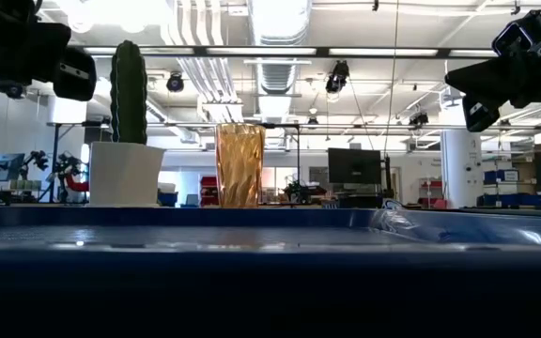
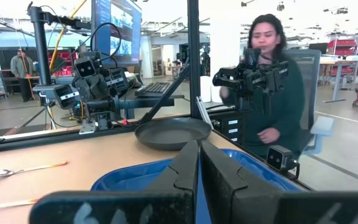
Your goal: Pick and place plate/cup/fork/spoon on tray
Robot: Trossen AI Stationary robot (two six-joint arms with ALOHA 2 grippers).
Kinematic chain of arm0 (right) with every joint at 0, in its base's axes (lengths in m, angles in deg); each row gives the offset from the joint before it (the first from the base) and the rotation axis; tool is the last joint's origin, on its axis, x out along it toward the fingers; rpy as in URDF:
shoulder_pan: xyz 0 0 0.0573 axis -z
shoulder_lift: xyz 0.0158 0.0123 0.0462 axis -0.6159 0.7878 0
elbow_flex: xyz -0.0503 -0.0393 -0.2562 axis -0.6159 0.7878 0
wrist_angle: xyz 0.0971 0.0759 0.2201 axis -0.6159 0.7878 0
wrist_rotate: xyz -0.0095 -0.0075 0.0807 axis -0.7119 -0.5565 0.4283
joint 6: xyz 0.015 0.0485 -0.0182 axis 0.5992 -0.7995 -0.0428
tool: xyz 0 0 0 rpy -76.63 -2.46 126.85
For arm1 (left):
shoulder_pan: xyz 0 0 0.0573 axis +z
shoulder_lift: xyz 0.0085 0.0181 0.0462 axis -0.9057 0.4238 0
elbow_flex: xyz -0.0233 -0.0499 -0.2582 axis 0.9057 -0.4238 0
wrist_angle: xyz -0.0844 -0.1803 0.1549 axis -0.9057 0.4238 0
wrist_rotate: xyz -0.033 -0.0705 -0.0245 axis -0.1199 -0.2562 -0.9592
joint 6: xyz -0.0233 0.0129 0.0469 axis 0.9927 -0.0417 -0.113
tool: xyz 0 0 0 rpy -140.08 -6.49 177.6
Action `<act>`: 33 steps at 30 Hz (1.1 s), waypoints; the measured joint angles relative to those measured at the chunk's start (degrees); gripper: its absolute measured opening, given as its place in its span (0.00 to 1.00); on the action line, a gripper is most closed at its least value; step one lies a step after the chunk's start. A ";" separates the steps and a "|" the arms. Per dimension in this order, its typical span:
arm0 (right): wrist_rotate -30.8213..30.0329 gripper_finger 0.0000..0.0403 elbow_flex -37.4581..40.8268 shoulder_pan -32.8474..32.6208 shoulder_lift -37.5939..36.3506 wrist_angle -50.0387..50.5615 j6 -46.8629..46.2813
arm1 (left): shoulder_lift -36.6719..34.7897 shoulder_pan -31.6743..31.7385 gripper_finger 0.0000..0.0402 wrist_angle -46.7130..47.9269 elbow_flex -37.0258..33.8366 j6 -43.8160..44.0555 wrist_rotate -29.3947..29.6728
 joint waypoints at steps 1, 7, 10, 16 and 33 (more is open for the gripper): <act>0.00 0.02 0.00 0.00 -0.01 -0.01 0.00 | 0.01 0.00 0.00 0.02 0.01 0.01 0.00; 0.00 0.02 -0.01 -0.01 -0.01 0.00 -0.01 | 0.00 0.01 0.00 0.01 0.02 -0.01 0.00; 0.00 0.02 0.00 0.00 -0.01 0.00 -0.01 | 0.01 0.02 0.00 0.02 0.02 0.01 0.00; 0.01 0.02 -0.01 0.00 0.00 0.00 0.00 | 0.01 0.00 0.00 0.00 0.02 -0.01 0.00; 0.11 0.02 0.01 0.01 0.01 -1.69 -14.13 | 0.01 0.00 0.00 0.02 0.02 0.01 0.00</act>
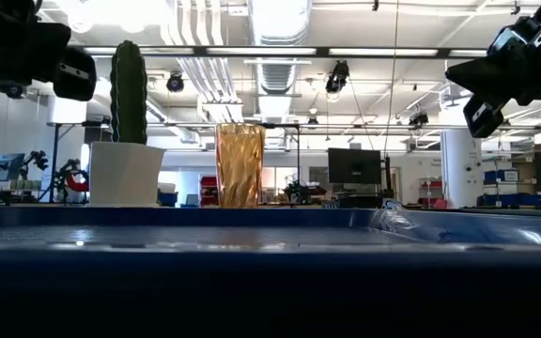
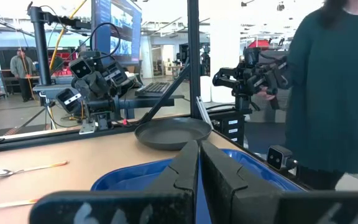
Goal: Pick and place plate/cup/fork/spoon on tray
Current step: Put the black plate on the blue serving tray
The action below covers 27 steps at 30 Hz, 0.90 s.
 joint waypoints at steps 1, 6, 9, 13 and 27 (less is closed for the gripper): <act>0.00 0.02 0.00 -0.01 -0.01 -0.01 -0.23 | -0.02 0.01 0.00 -0.01 -0.01 -0.02 0.00; -2.19 0.02 0.00 -0.01 0.00 -0.37 -0.08 | -0.02 0.01 0.00 -0.02 -0.01 -0.01 0.00; -3.54 0.02 0.00 -0.01 0.01 -3.12 -1.63 | -0.01 0.00 0.00 -0.01 -0.01 -0.02 0.00; -6.82 0.02 0.00 -0.01 -0.01 -11.71 -2.52 | -0.02 0.00 0.00 -0.02 0.00 -0.02 0.00; -15.77 0.02 0.00 -0.01 1.15 -21.78 -2.74 | 0.05 0.01 0.00 -12.14 -0.02 14.13 2.84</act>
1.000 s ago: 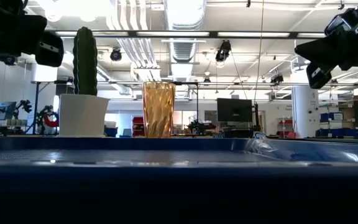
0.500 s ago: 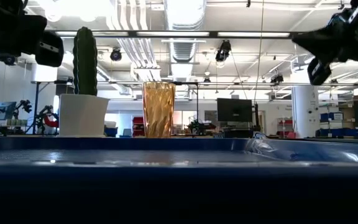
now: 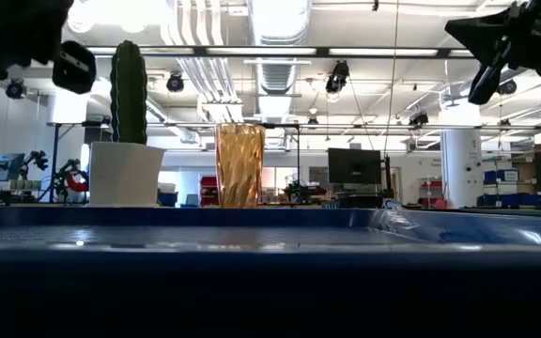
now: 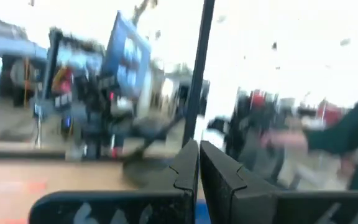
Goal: Pick and place plate/cup/fork/spoon on tray
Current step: Put the black plate on the blue serving tray
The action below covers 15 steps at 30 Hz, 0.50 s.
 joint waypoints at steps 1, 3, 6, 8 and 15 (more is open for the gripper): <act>-0.92 0.02 0.00 0.00 0.25 -0.10 -0.13 | 0.13 0.03 0.00 -2.89 0.02 0.38 0.88; -2.46 0.02 0.00 0.00 0.71 -0.54 -1.66 | 0.22 0.03 0.00 -8.29 0.02 0.51 2.92; -2.72 0.02 -0.02 0.00 1.17 -1.23 -2.82 | 0.41 0.03 0.00 -16.03 0.00 0.35 4.92; -2.70 0.02 -0.13 0.00 1.50 -1.23 -2.84 | 0.42 0.03 0.00 -20.27 0.00 -1.07 5.97; -2.35 0.02 -3.03 0.00 2.88 -1.43 -1.49 | 0.68 0.03 0.00 -26.25 0.19 -3.71 7.99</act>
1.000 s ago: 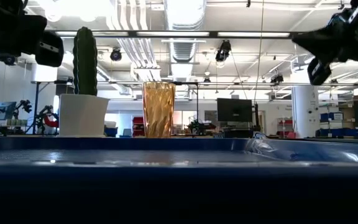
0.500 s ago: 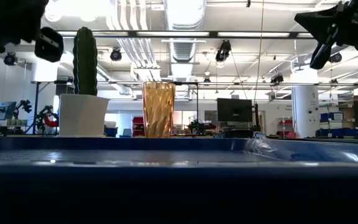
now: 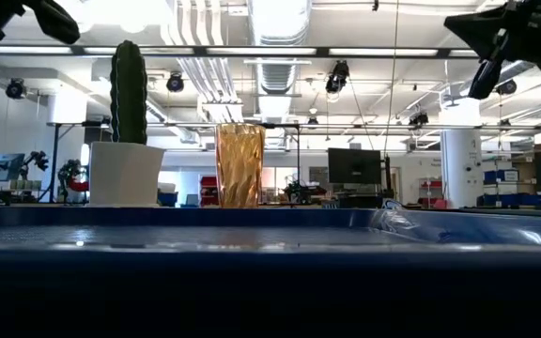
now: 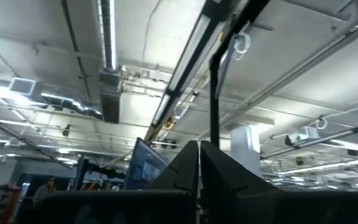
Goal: Pick and place plate/cup/fork/spoon on tray
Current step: Put the black plate on the blue serving tray
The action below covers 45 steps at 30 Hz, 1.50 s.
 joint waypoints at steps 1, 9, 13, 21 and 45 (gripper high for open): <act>0.34 0.02 -1.12 0.00 0.52 0.06 0.61 | 0.05 0.00 0.00 0.13 0.13 -0.05 0.87; 10.10 0.02 -22.66 -0.11 13.68 7.26 10.71 | 2.27 0.00 0.00 0.18 3.37 -3.48 7.08; 10.47 0.02 -42.35 -0.13 26.40 32.41 13.68 | 3.06 0.01 0.00 2.33 6.00 -5.11 7.08; 3.52 0.06 -79.10 -0.11 56.01 95.04 3.14 | 3.19 0.00 0.00 12.74 12.41 -5.99 7.50; 23.42 0.38 -73.27 -16.51 76.30 115.71 -18.80 | 2.58 0.01 0.00 18.04 14.32 -5.90 7.61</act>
